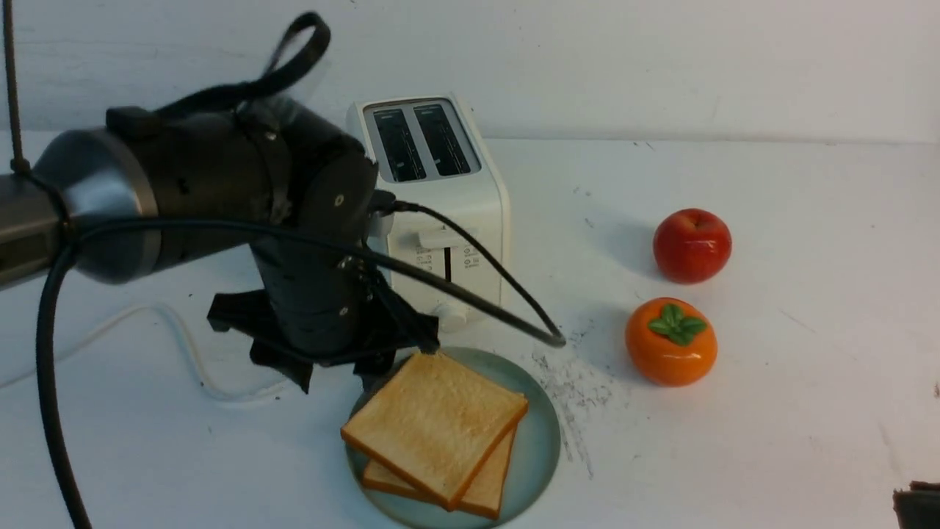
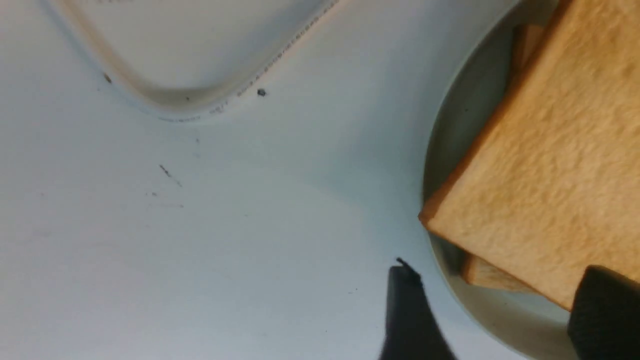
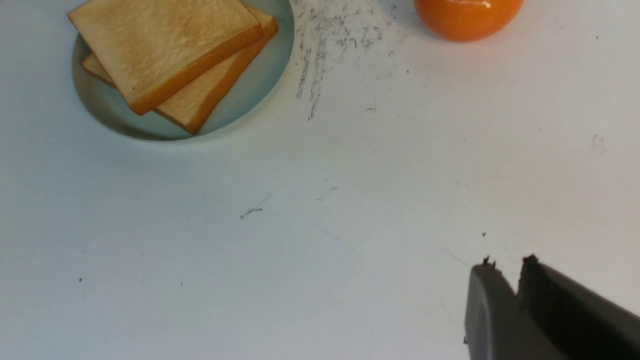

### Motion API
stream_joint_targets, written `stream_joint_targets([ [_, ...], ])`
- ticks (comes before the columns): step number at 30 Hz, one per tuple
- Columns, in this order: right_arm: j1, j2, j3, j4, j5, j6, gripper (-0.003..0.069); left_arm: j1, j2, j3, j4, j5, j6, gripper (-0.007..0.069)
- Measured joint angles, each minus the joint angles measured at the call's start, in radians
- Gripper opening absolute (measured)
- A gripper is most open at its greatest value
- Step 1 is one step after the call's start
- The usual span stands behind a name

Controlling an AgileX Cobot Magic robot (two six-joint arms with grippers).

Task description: Take toasted bread from bread machine on white table place on plate.

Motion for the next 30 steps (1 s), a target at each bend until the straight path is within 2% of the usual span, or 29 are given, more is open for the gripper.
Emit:
stream_joint_targets([
  [6,0.0,-0.11,0.0,0.013,0.179,0.0,0.0082,0.0,0.0,-0.075,-0.029,0.023,0.08,-0.0002],
  [7,0.0,-0.138,0.0,0.013,0.204,0.0,0.0073,0.0,0.0,-0.078,-0.034,0.023,0.09,-0.0014],
  [8,0.0,-0.15,0.0,0.022,0.215,0.0,0.0063,0.0,0.0,-0.078,-0.037,0.023,0.094,-0.0014],
  [10,0.0,-0.234,0.001,0.045,0.247,0.0,-0.0001,0.0,0.0,-0.078,-0.052,0.018,0.117,-0.0014],
  [15,0.0,-0.35,0.044,0.032,0.131,0.0,-0.0018,0.0,0.0,-0.078,-0.06,0.003,0.124,-0.0014],
  [24,0.0,-0.387,0.275,-0.02,-0.455,0.0,-0.0018,0.0,0.0,-0.078,-0.046,0.003,0.124,-0.0014],
  [30,0.0,-0.387,0.3,-0.051,-0.575,0.0,-0.0016,0.0,0.0,-0.078,-0.027,0.005,0.124,-0.0014],
])
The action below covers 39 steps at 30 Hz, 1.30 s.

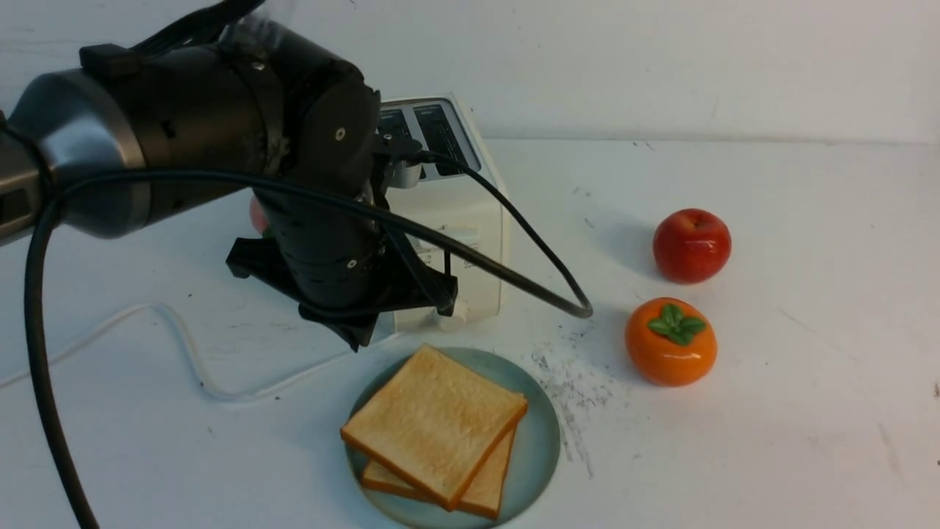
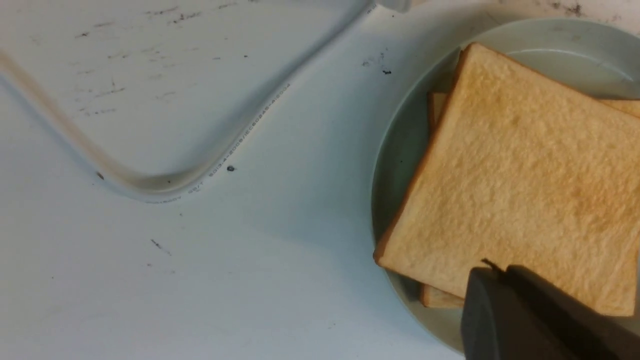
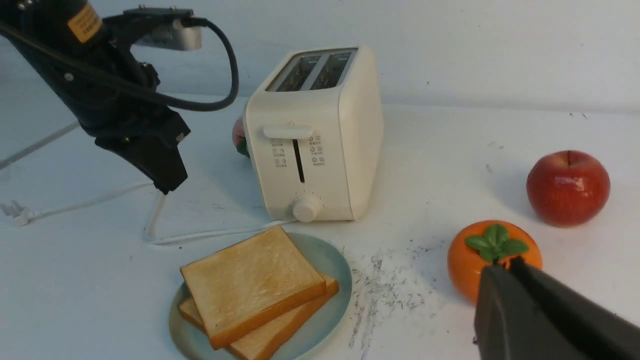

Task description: Take toasted bread from bread machine on white table place on plate.

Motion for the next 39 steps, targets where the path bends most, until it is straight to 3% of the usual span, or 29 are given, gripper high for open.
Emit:
stream_joint_targets([
  [20,-0.002,-0.02,0.025,-0.004,-0.011,0.0,-0.0001,0.0,0.0,0.0,0.007,0.0,0.0,-0.0014],
  [31,-0.315,-0.183,0.258,-0.004,0.04,0.0,0.0006,0.0,0.0,0.0,0.061,-0.013,0.0,-0.0014],
  [39,-0.482,-0.258,0.338,-0.004,0.119,0.0,0.0012,0.0,0.0,0.0,0.13,-0.002,0.0,-0.0014],
])
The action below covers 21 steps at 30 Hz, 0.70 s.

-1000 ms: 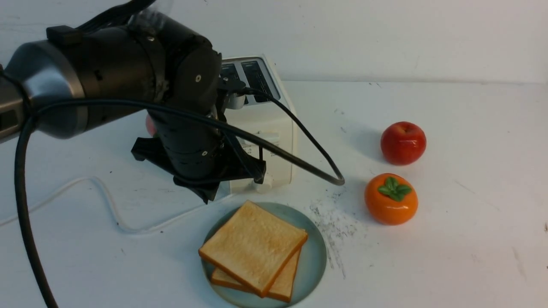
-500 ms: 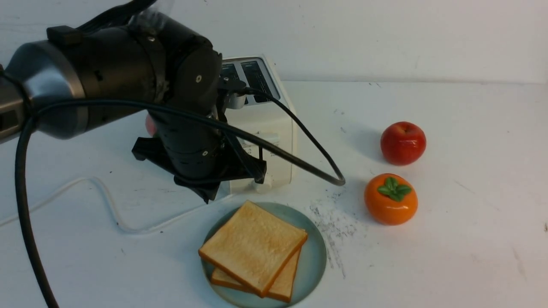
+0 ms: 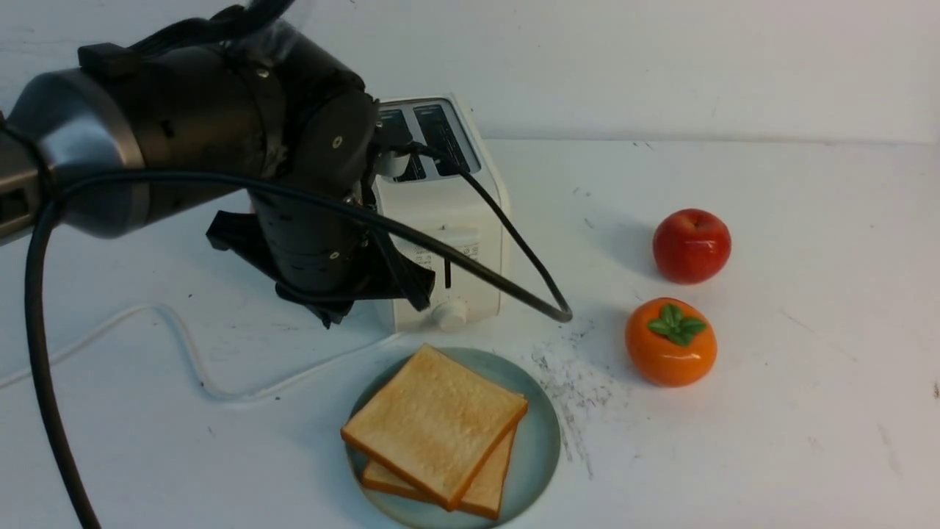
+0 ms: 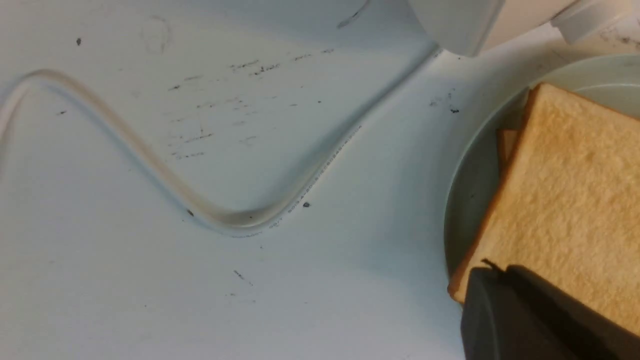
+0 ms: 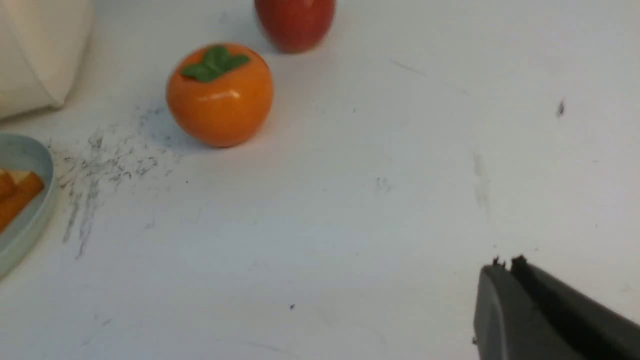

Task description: Take toasted bread from bread machine on white table place on plate.

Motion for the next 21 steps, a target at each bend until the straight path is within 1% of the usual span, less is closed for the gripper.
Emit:
stream_joint_targets([
  [3,-0.043,-0.002,0.0,0.0,0.0,0.0,0.0012,0.0,0.0,0.0,-0.001,0.005,0.0,-0.0014],
  [9,-0.047,-0.002,0.0,0.0,0.0,0.0,0.0019,0.0,-0.033,0.0,-0.005,0.002,0.0,-0.0014],
  [17,0.019,-0.002,0.0,0.0,0.0,0.0,0.0026,0.0,-0.223,-0.001,-0.041,0.012,0.0,-0.0014],
  [19,0.031,-0.002,0.0,0.0,0.0,0.0,0.0029,0.0,-0.308,-0.001,-0.061,0.046,0.0,-0.0014],
  [20,0.031,-0.002,0.0,0.0,0.0,0.0,0.0029,0.0,-0.308,-0.001,-0.062,0.051,0.0,-0.0014],
  [21,0.031,-0.002,0.0,0.0,0.0,0.0,0.0032,0.0,-0.364,0.003,-0.075,0.107,0.0,-0.0014],
])
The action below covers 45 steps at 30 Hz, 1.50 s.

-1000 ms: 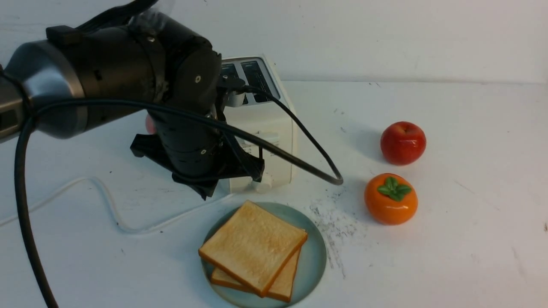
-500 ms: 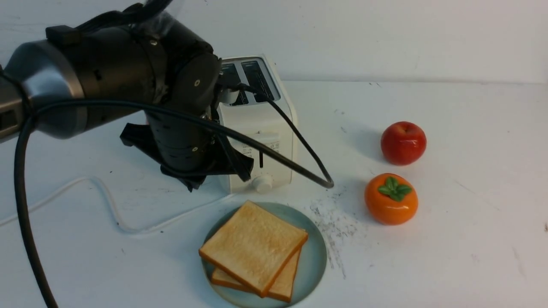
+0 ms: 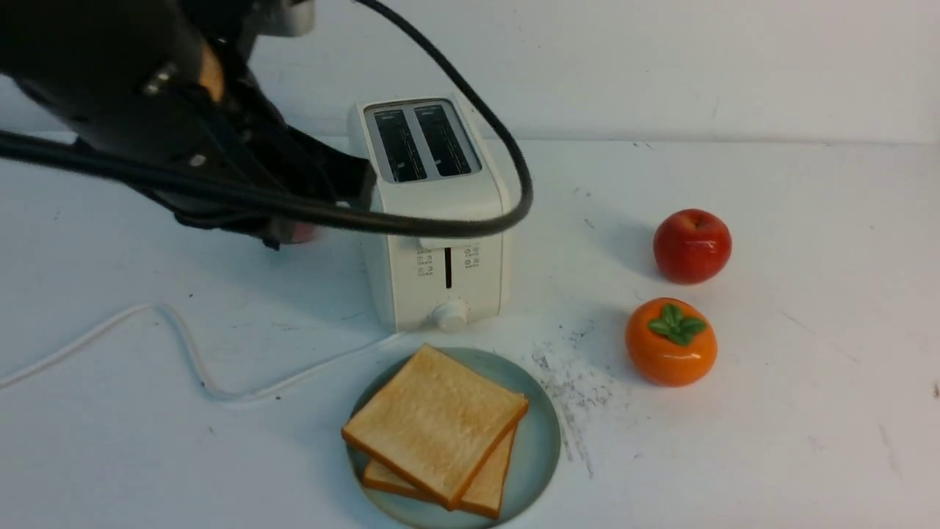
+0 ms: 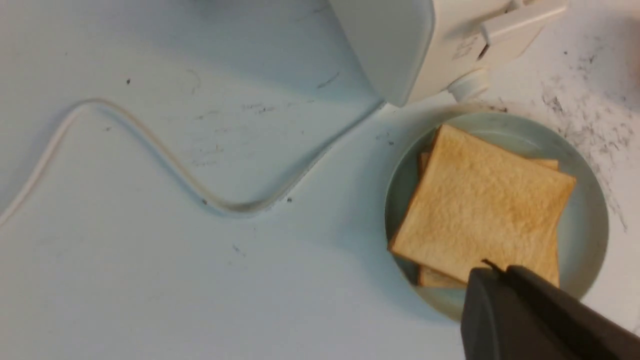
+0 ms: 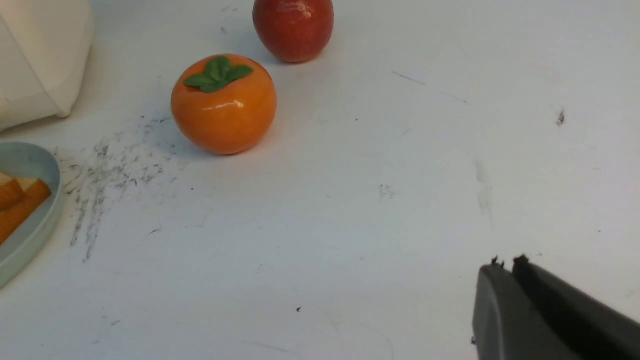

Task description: Take toasted bread from bread machine on white table place on plate.

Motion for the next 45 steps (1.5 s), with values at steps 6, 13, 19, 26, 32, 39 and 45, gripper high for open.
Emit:
stream_joint_targets([
  [6,0.0,0.0,0.0,0.0,0.0,0.0,0.0038,0.0,-0.178,0.114,-0.009,0.064,-0.009,-0.0014],
  [13,0.0,0.0,0.0,0.0,0.0,0.0,0.0046,0.0,-0.559,0.544,-0.111,-0.265,-0.125,-0.0014],
  [19,0.0,0.0,0.0,0.0,0.0,0.0,0.0057,0.0,-0.894,0.872,-0.177,-0.676,-0.154,-0.0014],
  [26,0.0,0.0,0.0,0.0,0.0,0.0,0.0067,0.0,-1.145,1.093,-0.203,-0.913,-0.158,-0.0014],
  [32,0.0,0.0,0.0,0.0,0.0,0.0,0.0076,0.0,-1.179,1.133,-0.21,-0.916,-0.158,-0.0013],
  [39,0.0,0.0,0.0,0.0,0.0,0.001,0.0087,0.0,-1.179,1.137,-0.209,-0.861,-0.158,-0.0011],
  [45,0.0,0.0,0.0,0.0,0.0,0.001,0.0097,0.002,-1.179,1.153,-0.208,-0.856,-0.118,-0.0005],
])
